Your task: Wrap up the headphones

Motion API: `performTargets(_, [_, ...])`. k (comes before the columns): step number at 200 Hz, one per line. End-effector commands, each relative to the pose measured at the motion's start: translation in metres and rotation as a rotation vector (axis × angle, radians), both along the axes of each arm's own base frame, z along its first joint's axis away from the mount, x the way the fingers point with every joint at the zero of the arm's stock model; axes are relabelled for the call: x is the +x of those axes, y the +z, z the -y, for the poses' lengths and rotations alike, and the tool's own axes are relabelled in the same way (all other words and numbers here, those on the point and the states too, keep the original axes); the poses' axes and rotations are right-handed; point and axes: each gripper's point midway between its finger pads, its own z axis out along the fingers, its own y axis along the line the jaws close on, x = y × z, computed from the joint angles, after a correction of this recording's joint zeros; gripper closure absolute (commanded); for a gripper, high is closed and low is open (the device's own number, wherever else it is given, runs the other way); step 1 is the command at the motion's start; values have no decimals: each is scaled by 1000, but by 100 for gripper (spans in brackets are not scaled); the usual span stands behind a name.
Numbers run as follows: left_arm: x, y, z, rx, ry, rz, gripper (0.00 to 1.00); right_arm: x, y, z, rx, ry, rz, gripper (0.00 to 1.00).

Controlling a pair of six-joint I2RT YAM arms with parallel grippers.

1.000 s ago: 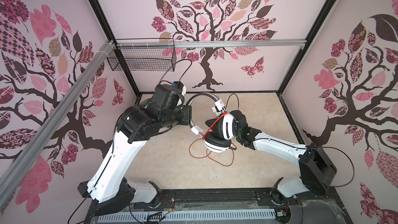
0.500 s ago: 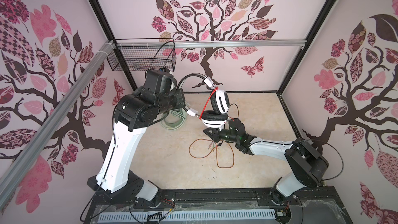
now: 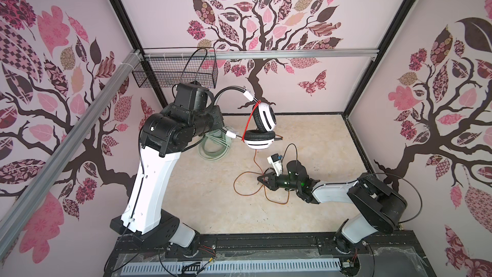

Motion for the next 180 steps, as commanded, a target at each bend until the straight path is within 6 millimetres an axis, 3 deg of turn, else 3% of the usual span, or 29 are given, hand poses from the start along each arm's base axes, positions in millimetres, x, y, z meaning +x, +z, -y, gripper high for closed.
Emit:
performTargets(1, [3, 28, 3, -85, 8, 86, 100, -16, 19, 2, 36, 12, 25, 85])
performTargets(30, [5, 27, 4, -93, 9, 82, 100, -32, 20, 4, 36, 30, 14, 100])
performTargets(69, [8, 26, 5, -97, 16, 76, 100, -48, 16, 2, 31, 50, -19, 100])
performTargets(100, [22, 19, -1, -72, 61, 67, 100, -71, -3, -1, -95, 86, -32, 100])
performTargets(147, [59, -6, -25, -157, 157, -19, 100, -123, -15, -14, -335, 179, 69, 100])
performTargets(180, [75, -32, -21, -330, 136, -142, 100, -136, -11, -29, -387, 212, 101, 100])
